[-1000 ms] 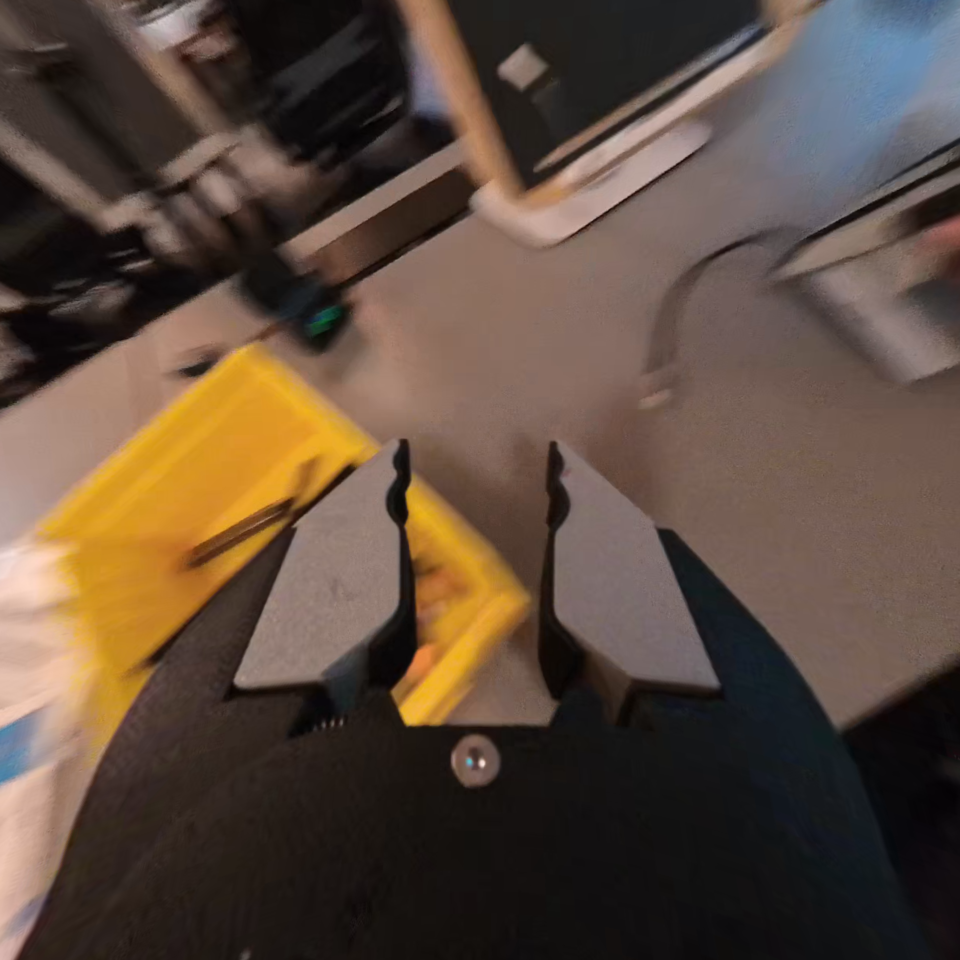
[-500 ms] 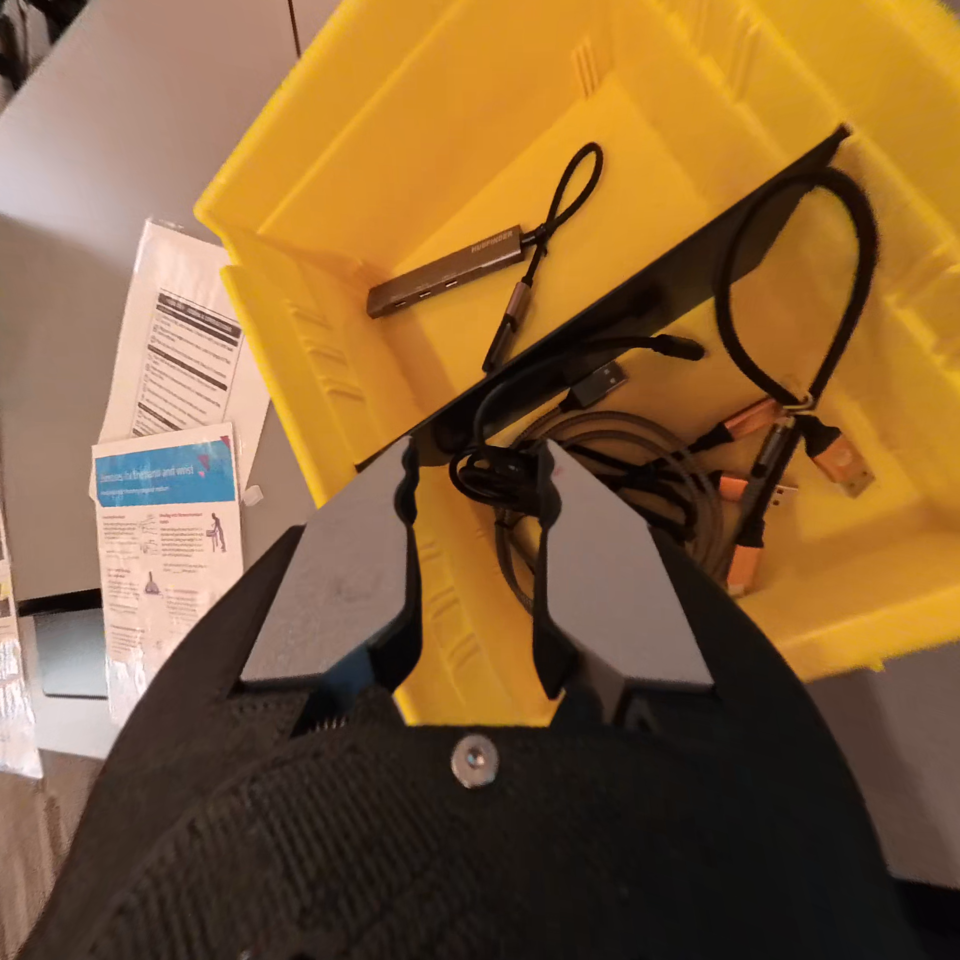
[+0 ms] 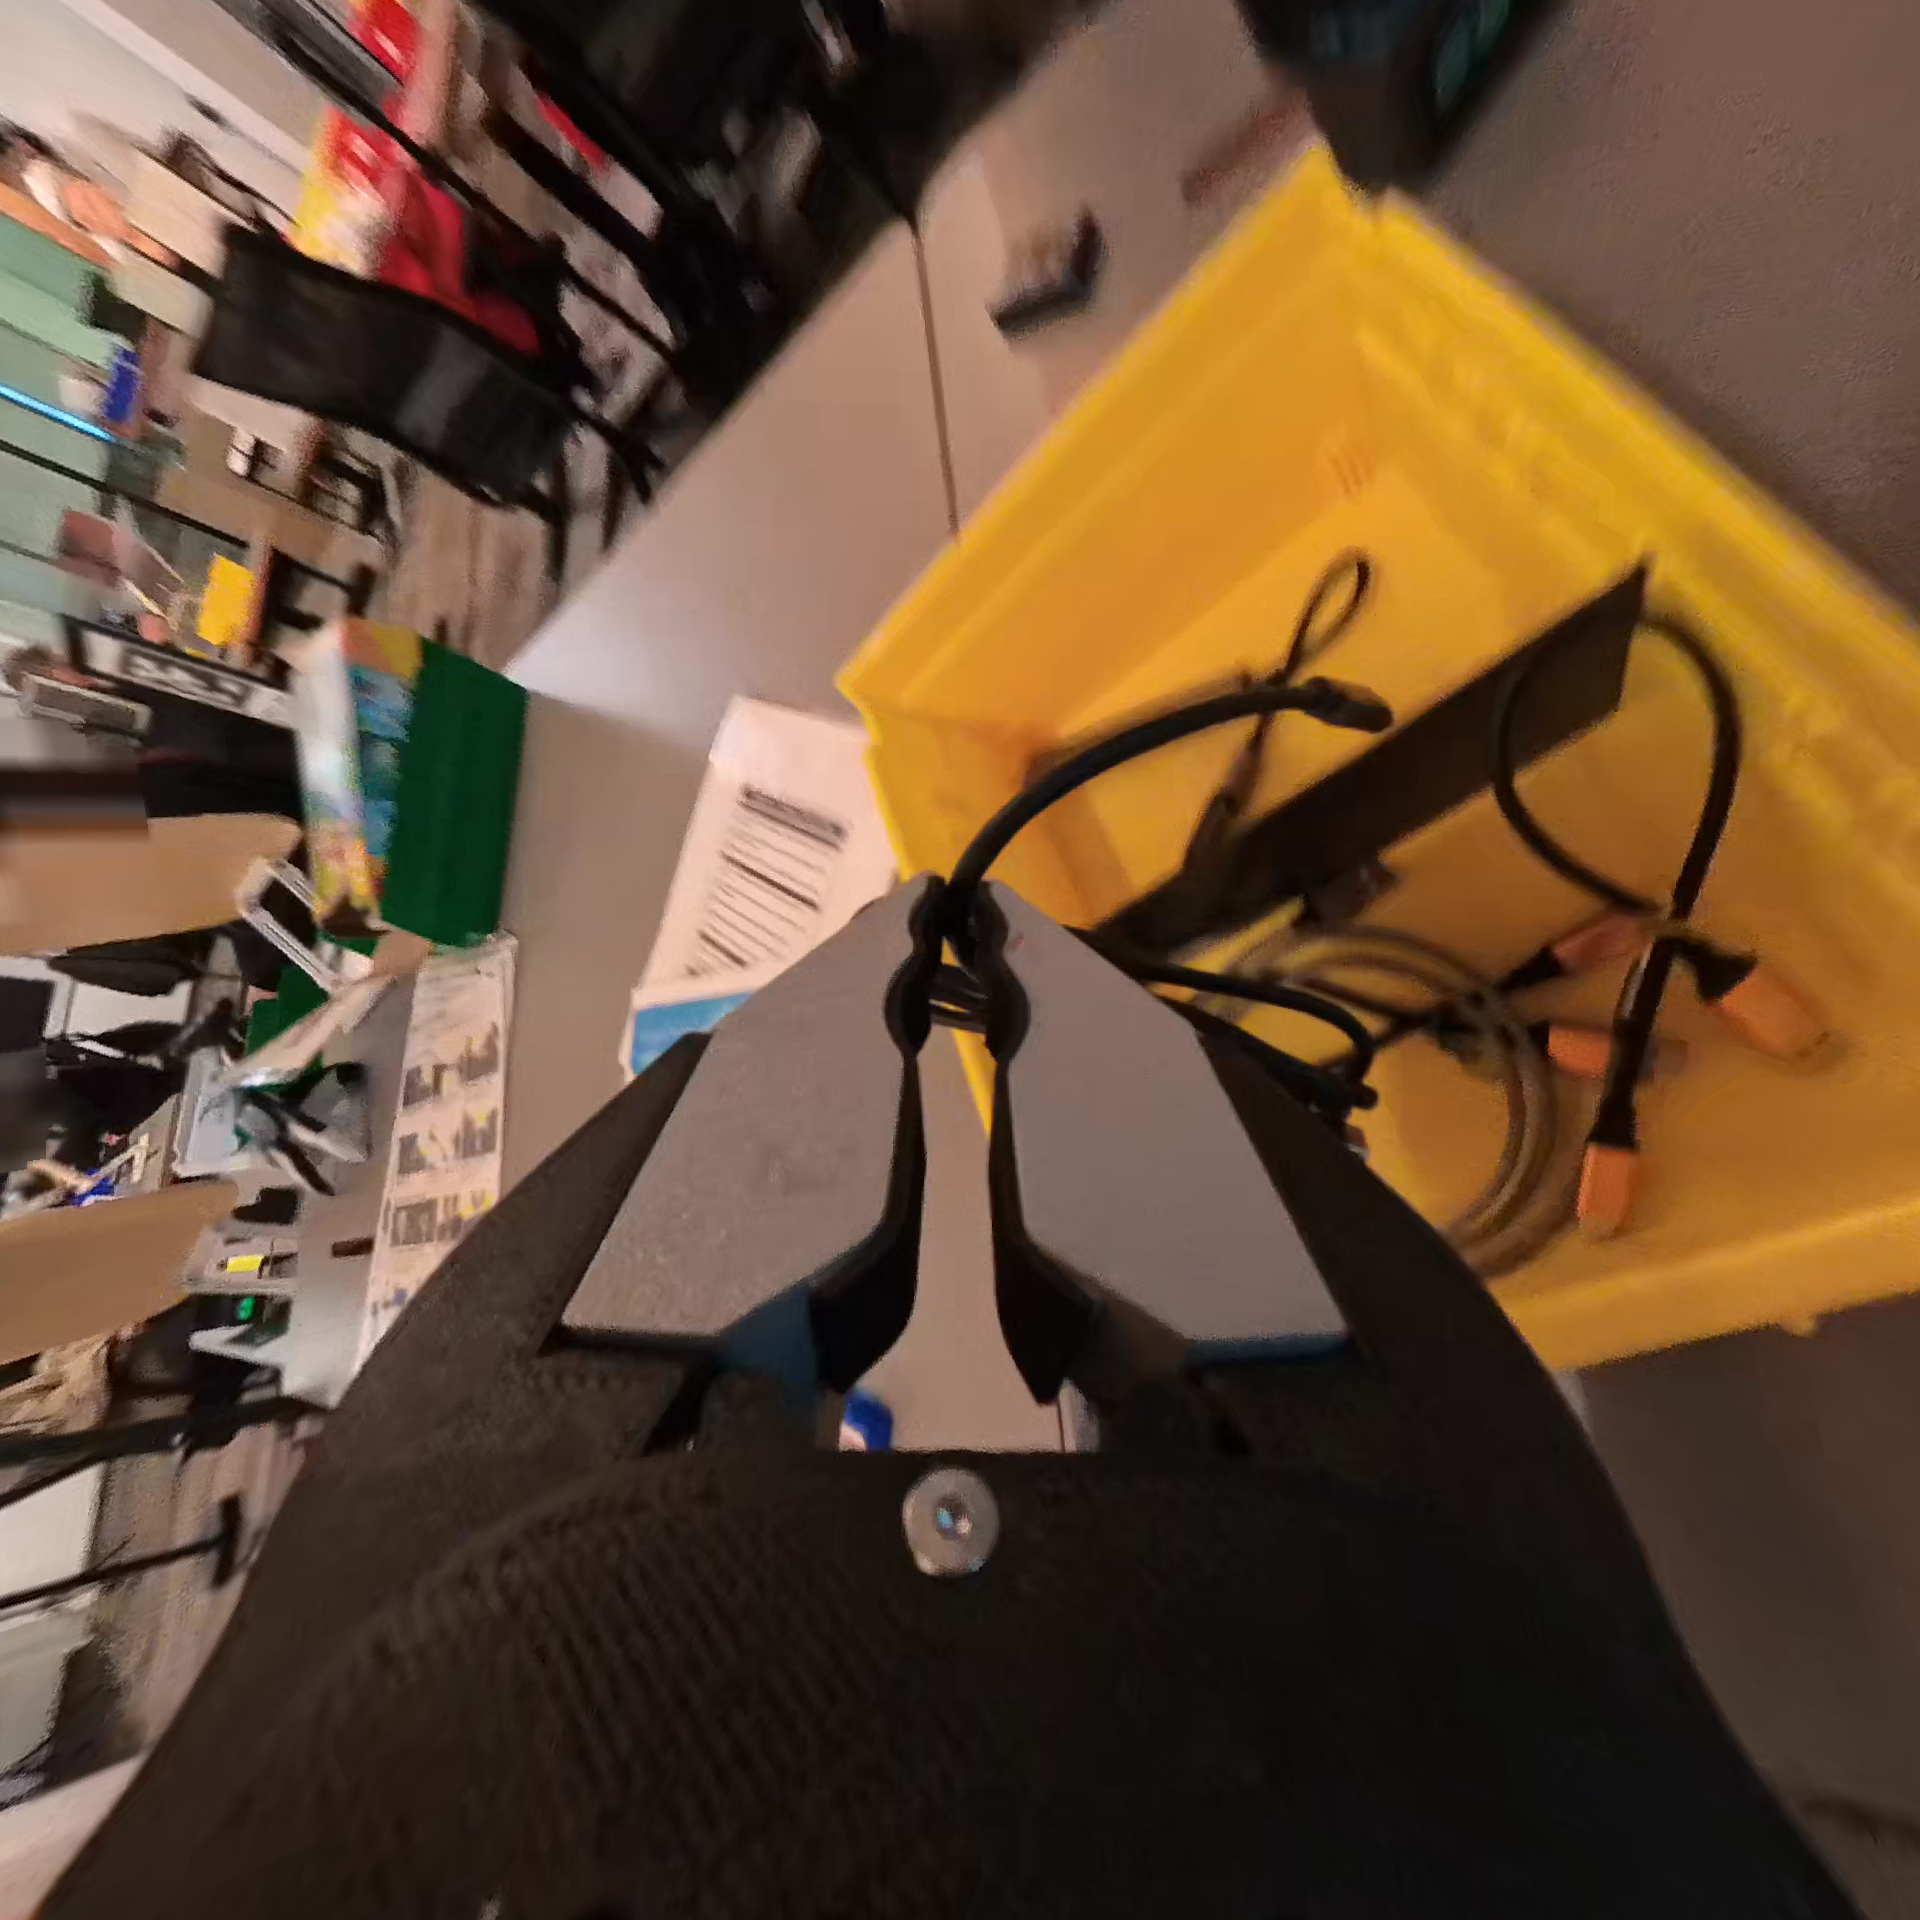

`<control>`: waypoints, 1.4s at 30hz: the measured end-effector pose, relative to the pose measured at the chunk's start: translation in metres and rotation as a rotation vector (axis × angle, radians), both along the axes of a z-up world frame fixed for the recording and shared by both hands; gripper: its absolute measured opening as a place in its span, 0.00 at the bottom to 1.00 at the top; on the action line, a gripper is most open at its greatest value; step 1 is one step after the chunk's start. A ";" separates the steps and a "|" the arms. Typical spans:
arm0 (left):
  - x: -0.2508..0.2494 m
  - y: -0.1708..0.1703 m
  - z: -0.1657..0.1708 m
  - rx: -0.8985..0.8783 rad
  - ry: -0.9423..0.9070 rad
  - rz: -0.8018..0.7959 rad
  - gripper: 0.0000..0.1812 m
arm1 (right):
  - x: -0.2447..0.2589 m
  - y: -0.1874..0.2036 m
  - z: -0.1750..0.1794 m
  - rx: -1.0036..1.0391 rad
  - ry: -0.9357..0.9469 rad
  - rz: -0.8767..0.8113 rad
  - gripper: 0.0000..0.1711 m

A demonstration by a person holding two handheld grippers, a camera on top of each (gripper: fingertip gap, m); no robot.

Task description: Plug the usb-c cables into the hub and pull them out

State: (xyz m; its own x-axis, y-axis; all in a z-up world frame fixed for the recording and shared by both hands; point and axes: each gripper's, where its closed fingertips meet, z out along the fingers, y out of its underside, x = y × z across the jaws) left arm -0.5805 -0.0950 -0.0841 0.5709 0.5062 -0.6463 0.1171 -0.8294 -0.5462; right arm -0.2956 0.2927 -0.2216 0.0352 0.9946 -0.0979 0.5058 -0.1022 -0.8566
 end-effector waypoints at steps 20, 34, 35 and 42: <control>0.248 0.234 -0.112 0.095 -0.344 -0.633 0.07 | 0.001 -0.013 0.033 0.053 0.174 0.067 0.21; 0.282 0.259 -0.078 0.356 -0.598 -0.942 0.28 | 0.065 -0.013 -0.004 0.059 -0.158 -0.071 0.40; 0.271 0.262 -0.065 0.395 -0.523 -0.943 0.25 | 0.068 -0.021 -0.008 0.078 -0.166 -0.067 0.40; 0.231 0.301 -0.079 0.377 -0.330 -0.866 0.29 | 0.065 -0.034 -0.047 0.182 -0.281 -0.054 0.25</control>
